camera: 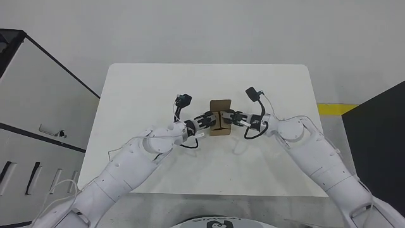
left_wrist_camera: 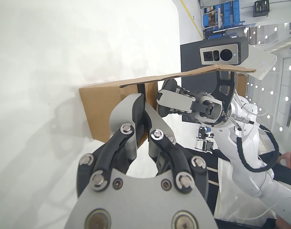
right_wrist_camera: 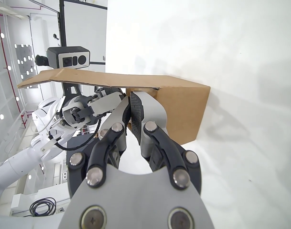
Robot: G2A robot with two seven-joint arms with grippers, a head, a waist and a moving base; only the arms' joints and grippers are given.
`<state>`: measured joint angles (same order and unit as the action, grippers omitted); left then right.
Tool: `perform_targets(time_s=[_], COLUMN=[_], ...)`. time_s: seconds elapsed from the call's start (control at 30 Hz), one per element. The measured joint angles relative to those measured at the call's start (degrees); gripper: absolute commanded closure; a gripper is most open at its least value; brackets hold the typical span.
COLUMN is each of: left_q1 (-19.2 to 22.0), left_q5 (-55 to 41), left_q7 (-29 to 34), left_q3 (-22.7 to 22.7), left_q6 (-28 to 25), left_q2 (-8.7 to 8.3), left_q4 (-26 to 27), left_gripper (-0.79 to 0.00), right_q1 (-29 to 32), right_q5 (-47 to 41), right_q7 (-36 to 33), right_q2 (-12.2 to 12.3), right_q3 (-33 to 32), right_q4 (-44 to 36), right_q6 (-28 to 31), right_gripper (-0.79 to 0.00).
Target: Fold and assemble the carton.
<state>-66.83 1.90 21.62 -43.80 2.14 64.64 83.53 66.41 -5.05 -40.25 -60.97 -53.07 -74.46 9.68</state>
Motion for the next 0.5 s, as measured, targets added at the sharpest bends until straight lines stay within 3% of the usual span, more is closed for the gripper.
perform_targets(time_s=[0.5], left_q1=[-0.3], left_q5=[1.2], left_q7=[1.3], left_q3=[-1.3], left_q6=[-0.2], left_q2=[0.77], left_q4=[-0.5], left_gripper=[0.000], right_q1=[0.3], right_q5=[0.3], right_q7=[-0.1], right_q2=[-0.4], right_q3=[-1.0], right_q4=[0.0], right_q6=[-0.1], right_gripper=[0.000])
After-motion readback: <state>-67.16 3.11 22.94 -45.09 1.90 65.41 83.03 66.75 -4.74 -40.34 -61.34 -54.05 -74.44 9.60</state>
